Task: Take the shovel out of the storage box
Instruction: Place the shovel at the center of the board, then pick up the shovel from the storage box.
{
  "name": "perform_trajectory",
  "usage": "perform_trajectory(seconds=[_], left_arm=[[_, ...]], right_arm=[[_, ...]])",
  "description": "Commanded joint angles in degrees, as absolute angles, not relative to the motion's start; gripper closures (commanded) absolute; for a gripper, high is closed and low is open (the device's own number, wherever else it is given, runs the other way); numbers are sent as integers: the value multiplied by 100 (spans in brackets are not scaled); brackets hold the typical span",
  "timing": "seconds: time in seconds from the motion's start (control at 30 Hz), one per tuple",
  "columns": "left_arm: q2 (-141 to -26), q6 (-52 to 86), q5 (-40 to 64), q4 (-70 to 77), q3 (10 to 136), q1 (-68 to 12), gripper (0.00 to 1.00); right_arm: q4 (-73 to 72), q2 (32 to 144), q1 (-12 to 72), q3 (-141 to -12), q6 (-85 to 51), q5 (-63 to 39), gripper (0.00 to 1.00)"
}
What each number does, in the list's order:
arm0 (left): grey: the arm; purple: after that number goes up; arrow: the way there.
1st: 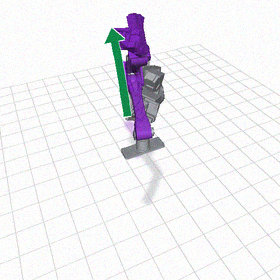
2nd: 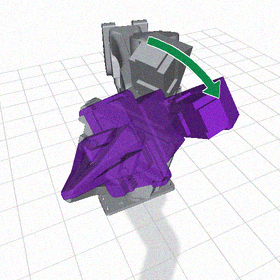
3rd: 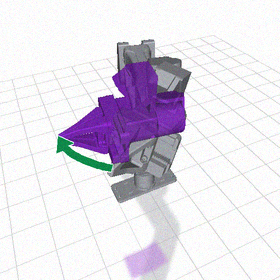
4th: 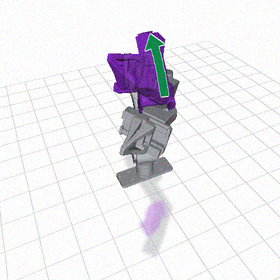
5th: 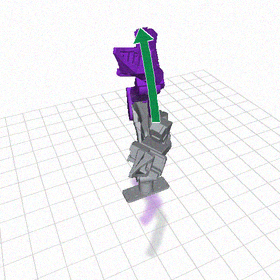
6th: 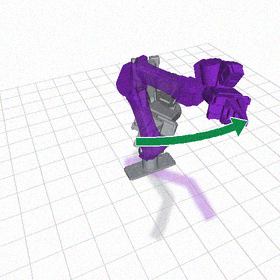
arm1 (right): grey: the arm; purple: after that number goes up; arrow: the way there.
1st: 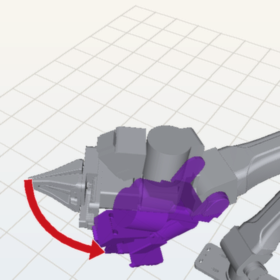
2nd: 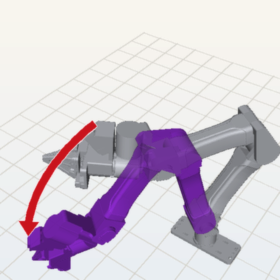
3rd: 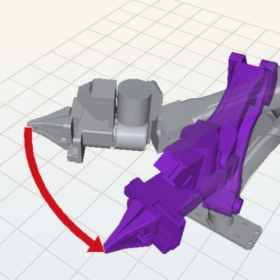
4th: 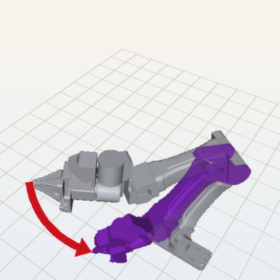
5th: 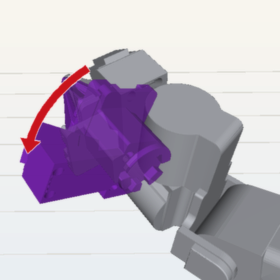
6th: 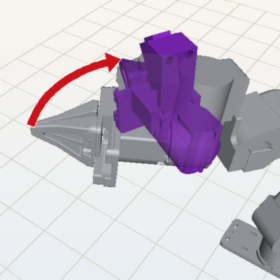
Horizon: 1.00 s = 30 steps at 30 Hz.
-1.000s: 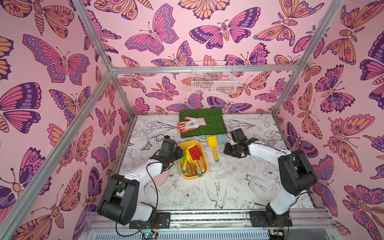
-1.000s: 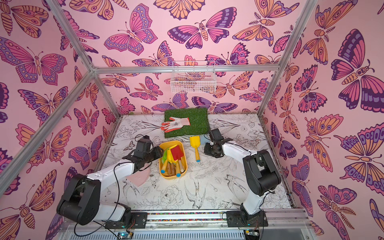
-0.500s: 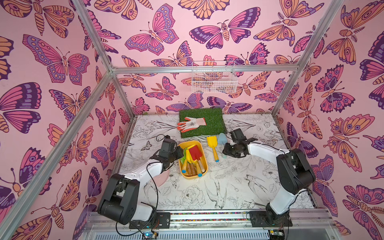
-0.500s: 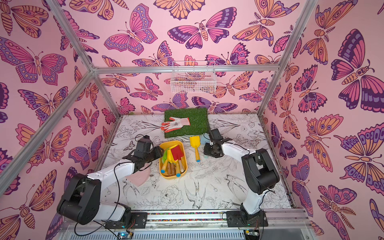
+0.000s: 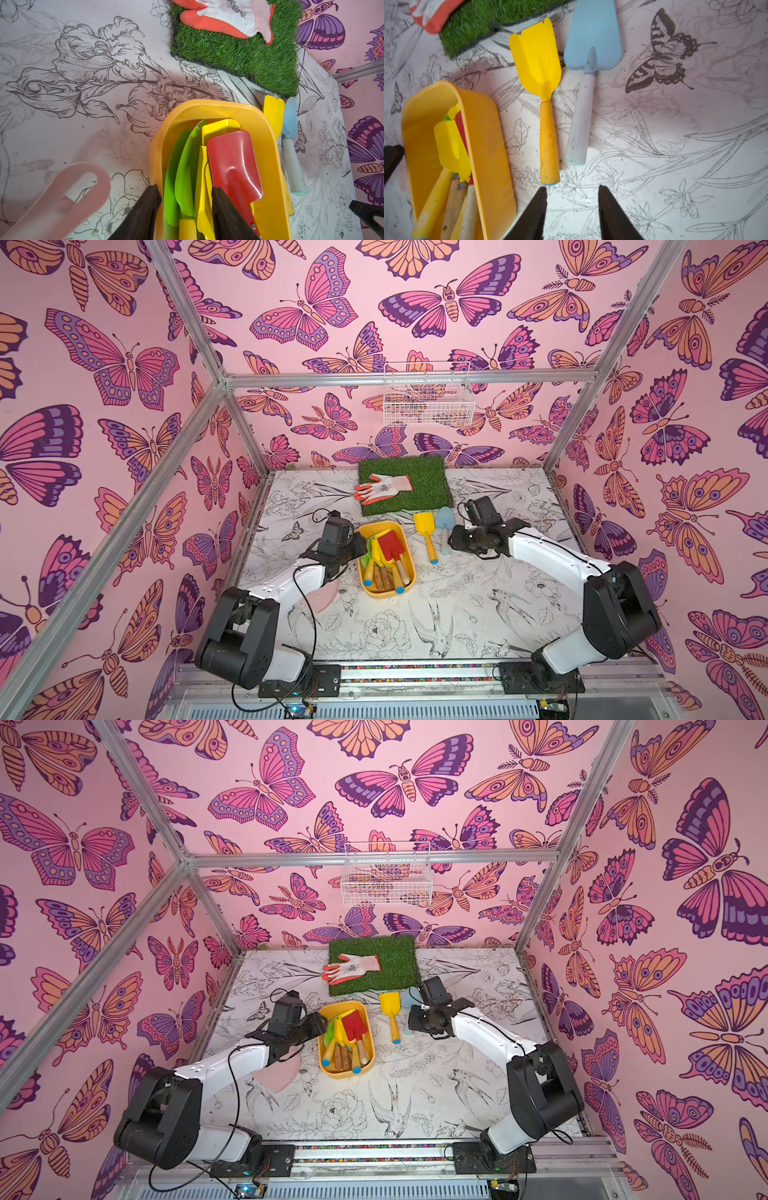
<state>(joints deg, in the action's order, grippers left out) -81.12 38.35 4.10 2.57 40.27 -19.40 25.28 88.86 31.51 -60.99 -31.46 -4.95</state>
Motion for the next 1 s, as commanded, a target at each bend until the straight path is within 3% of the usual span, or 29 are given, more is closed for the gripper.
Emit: perform_trajectory(seconds=[0.0,0.33,0.53,0.77,0.97], left_arm=[[-8239,3762,656,88,4015,-1960,52],[-8220,3762,675,85,4017,-1960,52],[-8167,3766,684,88,3999,-1960,52],[-8121,3771,701,88,3990,-1960,52],[-8099,3780,717,88,3990,-1960,52]], right_arm=[[3130,8831,3542,-6498,-2762,-312,56],[3890,9599,4894,-7664,-2549,21,53],[4217,10278,5552,-8356,-2688,337,45],[4176,10656,5733,-8528,-3189,598,55],[3891,10767,5739,-8383,-3543,475,57]])
